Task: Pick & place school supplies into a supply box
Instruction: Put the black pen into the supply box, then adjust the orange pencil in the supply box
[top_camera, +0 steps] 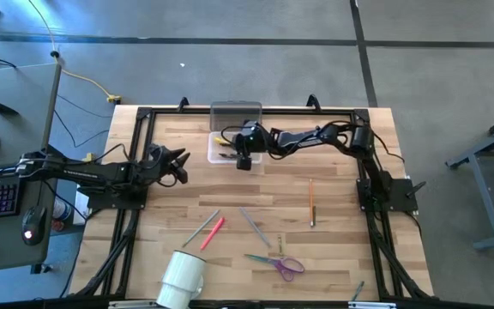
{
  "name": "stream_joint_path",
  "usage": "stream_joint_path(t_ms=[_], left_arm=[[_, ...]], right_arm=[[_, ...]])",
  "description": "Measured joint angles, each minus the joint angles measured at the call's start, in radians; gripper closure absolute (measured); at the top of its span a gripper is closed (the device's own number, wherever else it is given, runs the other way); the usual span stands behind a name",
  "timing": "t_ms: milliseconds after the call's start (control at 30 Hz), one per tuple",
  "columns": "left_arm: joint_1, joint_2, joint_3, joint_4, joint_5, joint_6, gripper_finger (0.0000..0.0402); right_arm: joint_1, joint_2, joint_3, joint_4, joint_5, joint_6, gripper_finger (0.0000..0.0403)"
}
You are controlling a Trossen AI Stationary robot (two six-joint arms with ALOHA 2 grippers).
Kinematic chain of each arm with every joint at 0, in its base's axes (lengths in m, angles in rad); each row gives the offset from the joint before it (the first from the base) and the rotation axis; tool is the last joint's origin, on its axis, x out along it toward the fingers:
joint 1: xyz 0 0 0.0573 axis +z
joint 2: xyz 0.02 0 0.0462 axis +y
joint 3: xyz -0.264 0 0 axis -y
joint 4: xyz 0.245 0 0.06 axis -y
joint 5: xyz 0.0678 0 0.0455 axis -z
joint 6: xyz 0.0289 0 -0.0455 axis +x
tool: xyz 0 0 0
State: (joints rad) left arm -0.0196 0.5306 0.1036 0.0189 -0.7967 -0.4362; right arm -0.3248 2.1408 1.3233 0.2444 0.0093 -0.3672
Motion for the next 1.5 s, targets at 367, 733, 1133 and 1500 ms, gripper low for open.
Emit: stream_joint_path(t_ms=[367,733,1133,1500], left_arm=[[0.000,0.031,-0.001,0.000,-0.002,-0.018,0.0246],[0.000,0.030,-0.001,0.001,-0.002,-0.028,0.0246],[0.000,0.030,-0.001,0.001,0.002,-0.045,0.0246],[0.000,0.030,-0.001,0.001,0.003,-0.070,0.0246]], right_arm=[[0.000,0.000,-0.001,-0.080,-0.018,0.010,0.0274],[0.019,-0.001,-0.001,-0.126,0.108,0.076,0.0268],[0.002,-0.005,0.000,-0.195,0.159,0.162,0.0294],[0.012,-0.001,-0.002,-0.081,0.064,0.146,0.0383]])
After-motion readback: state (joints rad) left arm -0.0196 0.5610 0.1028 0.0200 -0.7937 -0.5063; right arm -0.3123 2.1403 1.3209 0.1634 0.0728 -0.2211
